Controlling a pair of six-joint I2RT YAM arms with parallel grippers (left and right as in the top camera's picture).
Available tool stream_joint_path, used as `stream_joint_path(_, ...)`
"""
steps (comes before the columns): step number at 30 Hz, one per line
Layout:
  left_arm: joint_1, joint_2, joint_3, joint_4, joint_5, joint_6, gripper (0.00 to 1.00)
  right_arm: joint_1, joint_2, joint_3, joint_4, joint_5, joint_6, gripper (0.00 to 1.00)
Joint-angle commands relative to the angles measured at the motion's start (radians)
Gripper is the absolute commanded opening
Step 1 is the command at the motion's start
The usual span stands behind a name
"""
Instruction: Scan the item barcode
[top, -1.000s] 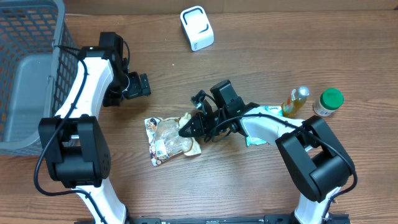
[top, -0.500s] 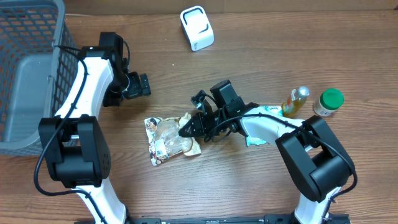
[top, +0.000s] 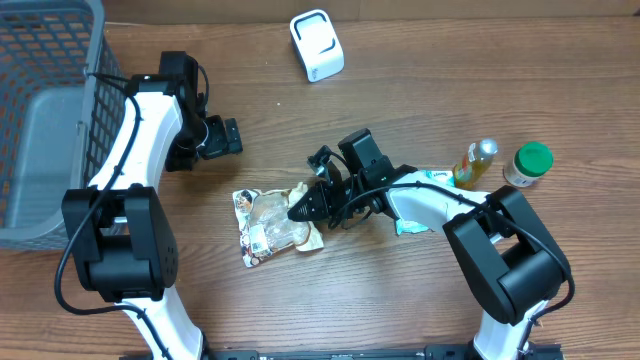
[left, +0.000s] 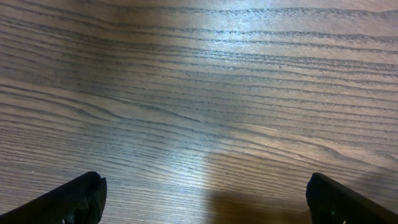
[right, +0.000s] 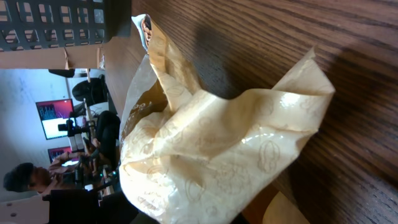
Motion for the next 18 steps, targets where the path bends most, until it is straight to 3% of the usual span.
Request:
stream_joint_path(1, -0.005, -0.022, 0.009, 0.001, -0.01, 0.019, 1.0, 0.002, -0.001, 0.004, 0.004, -0.006, -0.008, 0.09)
stream_joint_path(6, -0.005, -0.022, 0.009, 0.001, -0.01, 0.019, 1.0, 0.002, -0.001, 0.004, 0.004, -0.006, -0.008, 0.09)
stream_joint_path(9, -0.005, -0.022, 0.009, 0.001, -0.01, 0.019, 0.99, 0.002, -0.001, 0.004, 0.01, -0.006, -0.008, 0.04)
stream_joint_path(18, -0.005, -0.022, 0.009, 0.001, -0.01, 0.019, 1.0, 0.002, -0.001, 0.004, 0.003, -0.006, -0.008, 0.05)
